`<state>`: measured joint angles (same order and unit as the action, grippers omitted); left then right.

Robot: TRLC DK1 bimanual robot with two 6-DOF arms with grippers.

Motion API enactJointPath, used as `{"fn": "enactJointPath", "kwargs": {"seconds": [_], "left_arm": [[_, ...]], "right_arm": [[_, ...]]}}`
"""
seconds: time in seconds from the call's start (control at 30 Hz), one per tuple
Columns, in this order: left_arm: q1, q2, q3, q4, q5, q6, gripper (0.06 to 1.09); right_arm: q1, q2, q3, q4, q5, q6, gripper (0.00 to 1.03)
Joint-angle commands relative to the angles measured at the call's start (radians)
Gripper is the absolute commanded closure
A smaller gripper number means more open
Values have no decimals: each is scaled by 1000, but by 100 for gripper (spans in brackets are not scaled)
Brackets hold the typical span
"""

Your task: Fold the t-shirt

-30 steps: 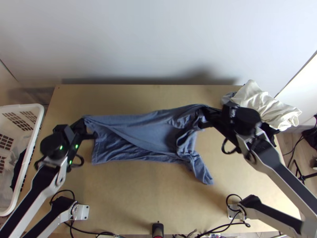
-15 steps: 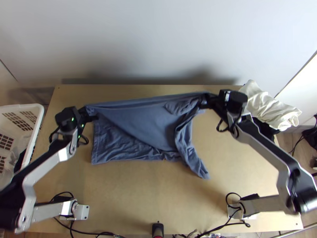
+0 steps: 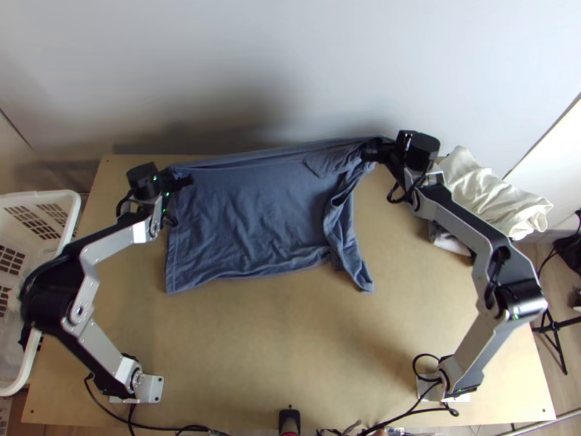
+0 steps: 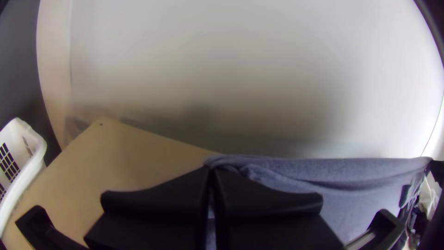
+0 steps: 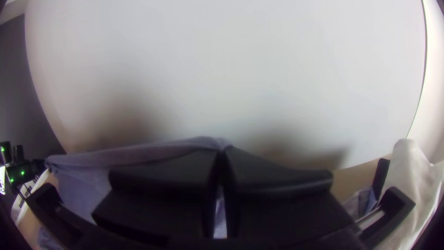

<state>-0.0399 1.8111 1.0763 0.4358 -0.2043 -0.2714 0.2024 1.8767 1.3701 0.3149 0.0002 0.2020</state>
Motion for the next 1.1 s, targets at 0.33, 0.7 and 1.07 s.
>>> {"fn": "enactJointPath", "kwargs": {"seconds": [0.33,0.7,1.07], "left_arm": [[61,243,220,-28,-46,-11,98],[100,11,43,-154,-52,-8,10],[103,-507,-372,-223,66,37,10]], "right_arm": [[-80,183,135,3,46,28,97],[-70,-77,-2,-283,30,51,4],[-17,-564,-335,-484,-78,65,4]]}}
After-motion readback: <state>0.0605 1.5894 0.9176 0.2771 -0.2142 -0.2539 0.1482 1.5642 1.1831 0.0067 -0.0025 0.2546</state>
